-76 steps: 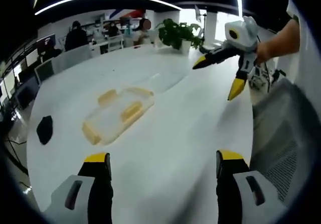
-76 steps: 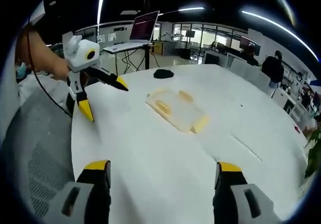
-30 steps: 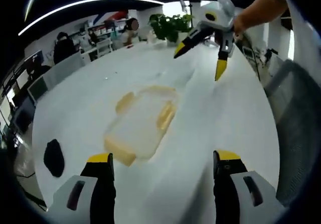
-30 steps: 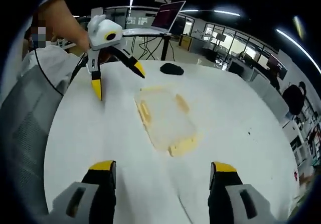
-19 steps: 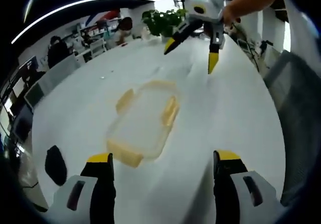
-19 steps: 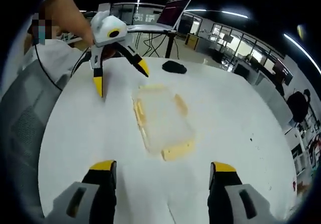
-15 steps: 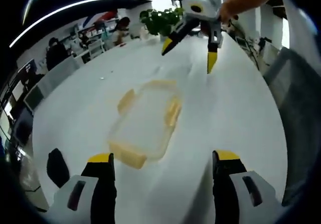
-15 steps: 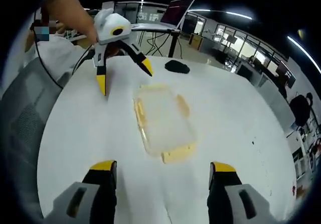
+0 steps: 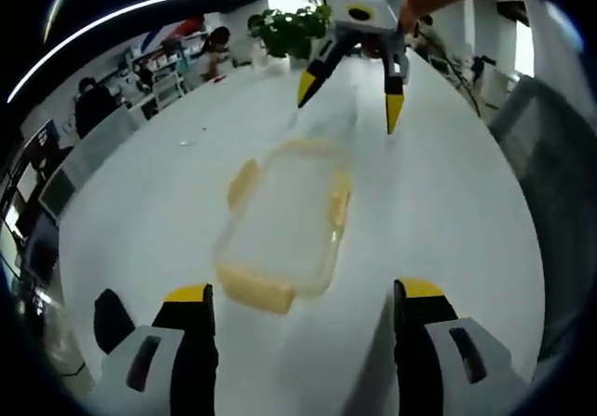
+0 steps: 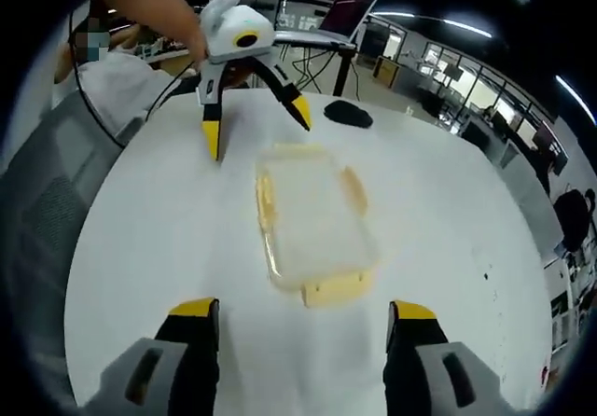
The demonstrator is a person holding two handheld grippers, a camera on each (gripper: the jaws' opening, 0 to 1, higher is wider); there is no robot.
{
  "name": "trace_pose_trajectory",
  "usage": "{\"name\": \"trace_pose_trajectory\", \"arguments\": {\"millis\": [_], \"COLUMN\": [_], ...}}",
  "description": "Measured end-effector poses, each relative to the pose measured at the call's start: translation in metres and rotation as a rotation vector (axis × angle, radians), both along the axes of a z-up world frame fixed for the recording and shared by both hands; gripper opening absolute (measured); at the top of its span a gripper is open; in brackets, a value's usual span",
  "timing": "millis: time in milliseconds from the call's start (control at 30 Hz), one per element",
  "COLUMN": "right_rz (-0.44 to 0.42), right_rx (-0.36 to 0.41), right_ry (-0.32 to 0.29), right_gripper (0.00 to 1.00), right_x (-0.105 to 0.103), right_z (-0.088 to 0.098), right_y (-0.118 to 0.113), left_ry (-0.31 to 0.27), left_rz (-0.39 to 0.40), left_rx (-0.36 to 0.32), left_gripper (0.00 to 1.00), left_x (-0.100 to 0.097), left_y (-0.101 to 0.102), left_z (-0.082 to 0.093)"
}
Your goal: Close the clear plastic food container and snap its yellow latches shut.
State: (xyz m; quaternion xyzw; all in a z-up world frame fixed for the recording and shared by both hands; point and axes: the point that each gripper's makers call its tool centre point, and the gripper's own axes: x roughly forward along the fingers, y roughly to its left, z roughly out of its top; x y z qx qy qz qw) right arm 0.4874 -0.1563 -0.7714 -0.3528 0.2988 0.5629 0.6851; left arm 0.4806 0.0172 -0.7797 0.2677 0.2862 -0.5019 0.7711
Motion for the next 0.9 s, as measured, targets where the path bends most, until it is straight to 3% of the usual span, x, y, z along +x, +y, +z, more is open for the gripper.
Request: {"name": "trace_pose_trajectory", "arguments": {"millis": [633,900], "right_rz": [0.151,0.17], "right_rx": [-0.083,-0.109], "right_ry": [0.013,0.023], "right_gripper": [0.71,0.71], "right_x": [0.011,0.019], "right_z": [-0.018,-0.025], "right_y": [0.012,0.01], "left_ry": [-0.019,-0.014], "left_rz": [-0.106,-0.146], "left_rx": [0.086,0.099], "left_gripper": [0.73,0.72], "left_x": [0.017,0.019], "left_y": [0.005,0.001], "left_z": [-0.01,-0.011]}}
